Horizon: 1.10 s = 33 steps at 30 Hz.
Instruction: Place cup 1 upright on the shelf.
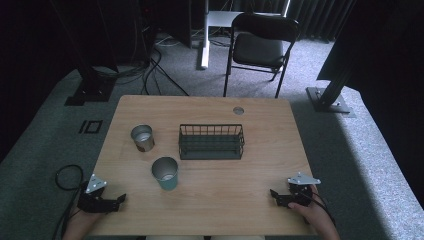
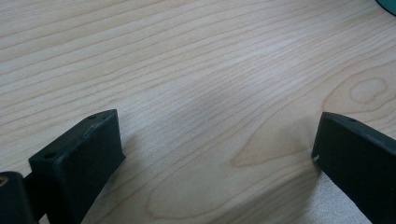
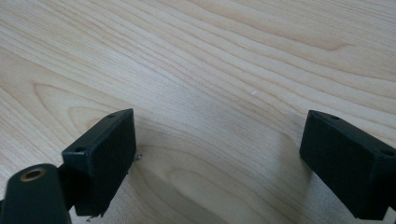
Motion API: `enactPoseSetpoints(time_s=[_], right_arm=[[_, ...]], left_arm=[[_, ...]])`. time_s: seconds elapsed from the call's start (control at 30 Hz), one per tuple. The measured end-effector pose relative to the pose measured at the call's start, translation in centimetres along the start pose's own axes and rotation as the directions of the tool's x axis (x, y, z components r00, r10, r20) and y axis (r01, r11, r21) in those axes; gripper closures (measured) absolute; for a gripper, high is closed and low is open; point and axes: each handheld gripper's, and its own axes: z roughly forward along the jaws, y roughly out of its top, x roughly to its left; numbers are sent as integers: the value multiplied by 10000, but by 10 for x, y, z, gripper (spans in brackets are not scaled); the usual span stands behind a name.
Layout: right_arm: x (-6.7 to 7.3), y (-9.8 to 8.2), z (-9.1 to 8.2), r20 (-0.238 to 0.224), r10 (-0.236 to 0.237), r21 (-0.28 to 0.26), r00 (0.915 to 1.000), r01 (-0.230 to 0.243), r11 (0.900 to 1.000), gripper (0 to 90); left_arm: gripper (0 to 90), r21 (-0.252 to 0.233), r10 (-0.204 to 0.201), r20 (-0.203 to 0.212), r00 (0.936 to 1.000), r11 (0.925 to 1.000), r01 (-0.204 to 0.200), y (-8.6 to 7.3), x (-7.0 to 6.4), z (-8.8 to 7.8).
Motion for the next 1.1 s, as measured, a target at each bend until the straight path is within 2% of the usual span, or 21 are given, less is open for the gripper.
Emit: enactPoseSetpoints(time_s=[0.17,0.73,1.1], right_arm=[[0,0,0,-5,0,-1,10000,0,10000,105],[1,0,-1,-62,-36,-12,10000,36,10000,105],[7,5,4,-280,-379,-6,9989,379,9993,109]], left_arm=[[22,-8,-135,-99,9999,9999,135,0,0,0],[22,2,-133,-97,9999,9999,133,0,0,0],[22,3,-135,-97,9999,9999,135,0,0,0]])
